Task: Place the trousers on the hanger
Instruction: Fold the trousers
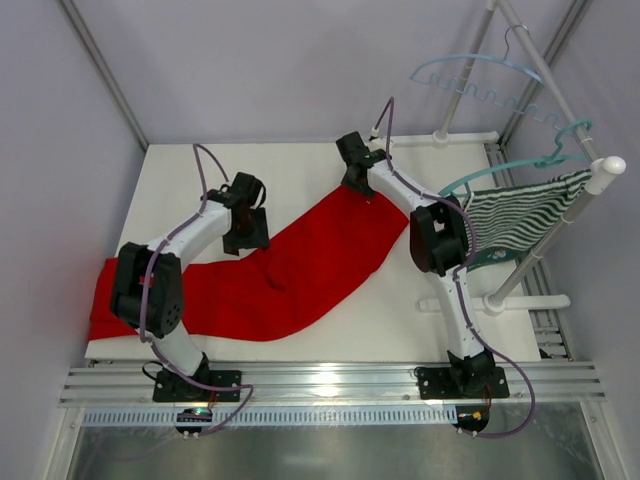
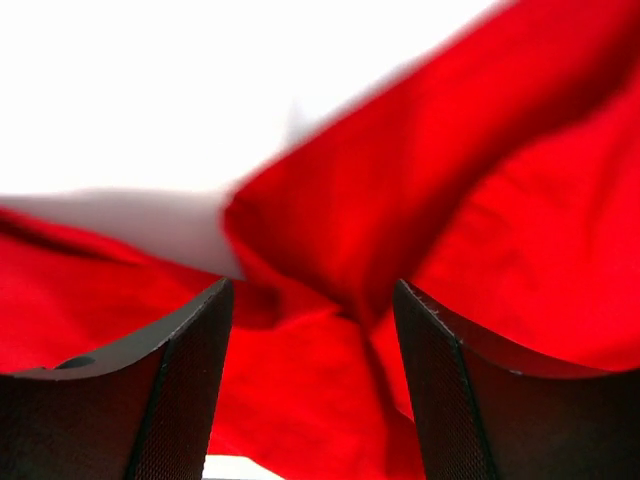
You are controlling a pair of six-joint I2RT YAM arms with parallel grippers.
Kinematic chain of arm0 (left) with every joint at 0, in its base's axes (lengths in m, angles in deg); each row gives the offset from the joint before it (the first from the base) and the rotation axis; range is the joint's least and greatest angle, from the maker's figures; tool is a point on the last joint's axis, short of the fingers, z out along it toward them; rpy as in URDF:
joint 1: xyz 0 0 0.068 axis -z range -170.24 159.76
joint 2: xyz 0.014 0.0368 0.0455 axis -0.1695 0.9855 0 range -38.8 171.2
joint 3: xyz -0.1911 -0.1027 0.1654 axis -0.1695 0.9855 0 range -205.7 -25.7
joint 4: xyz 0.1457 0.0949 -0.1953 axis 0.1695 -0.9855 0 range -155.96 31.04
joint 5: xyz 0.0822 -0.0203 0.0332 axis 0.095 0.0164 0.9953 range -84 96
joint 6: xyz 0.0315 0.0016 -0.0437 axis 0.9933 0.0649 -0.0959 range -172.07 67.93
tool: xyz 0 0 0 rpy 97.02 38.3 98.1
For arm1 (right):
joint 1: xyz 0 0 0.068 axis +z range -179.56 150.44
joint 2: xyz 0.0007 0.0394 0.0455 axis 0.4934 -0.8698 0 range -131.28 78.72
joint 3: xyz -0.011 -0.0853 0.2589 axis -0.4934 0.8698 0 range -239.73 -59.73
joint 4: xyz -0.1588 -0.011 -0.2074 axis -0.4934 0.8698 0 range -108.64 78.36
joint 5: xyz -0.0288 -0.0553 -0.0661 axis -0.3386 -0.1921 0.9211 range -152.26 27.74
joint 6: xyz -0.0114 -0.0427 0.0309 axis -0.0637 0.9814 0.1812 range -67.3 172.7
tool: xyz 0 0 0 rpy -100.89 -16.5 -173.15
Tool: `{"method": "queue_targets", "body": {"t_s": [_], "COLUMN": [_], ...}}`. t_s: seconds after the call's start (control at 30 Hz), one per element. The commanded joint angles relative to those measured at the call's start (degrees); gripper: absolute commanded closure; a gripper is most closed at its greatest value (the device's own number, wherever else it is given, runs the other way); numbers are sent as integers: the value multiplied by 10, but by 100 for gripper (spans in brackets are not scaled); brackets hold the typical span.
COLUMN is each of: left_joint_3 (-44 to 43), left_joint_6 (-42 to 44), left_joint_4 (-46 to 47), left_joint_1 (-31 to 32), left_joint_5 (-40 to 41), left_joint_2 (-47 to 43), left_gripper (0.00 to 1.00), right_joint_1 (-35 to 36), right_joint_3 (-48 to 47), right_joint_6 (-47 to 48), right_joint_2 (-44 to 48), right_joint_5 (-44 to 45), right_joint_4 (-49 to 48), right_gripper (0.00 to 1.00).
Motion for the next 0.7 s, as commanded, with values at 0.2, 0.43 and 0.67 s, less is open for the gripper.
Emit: {"method": "queue_targets", "body": {"t_s": [0.2, 0.43, 0.67], "left_joint_3": [-31, -35, -9], "left_joint_6": [31, 29, 10], "left_joint_4": [24, -3, 48], "left_joint_1": [2, 7, 10], "left_joint_5": [-36, -162, -271], "left_joint_2": [-54, 18, 29], "left_gripper": [30, 31, 31], "right_joint_1": [-8, -21, -44], "right_joint_3": [4, -39, -47], "right_joint_6": [103, 95, 103], "right_joint_2": [34, 0, -22], "right_joint_5": [8, 11, -1], "right_joint_4": [-114, -98, -97], "right_gripper": [43, 43, 43]}}
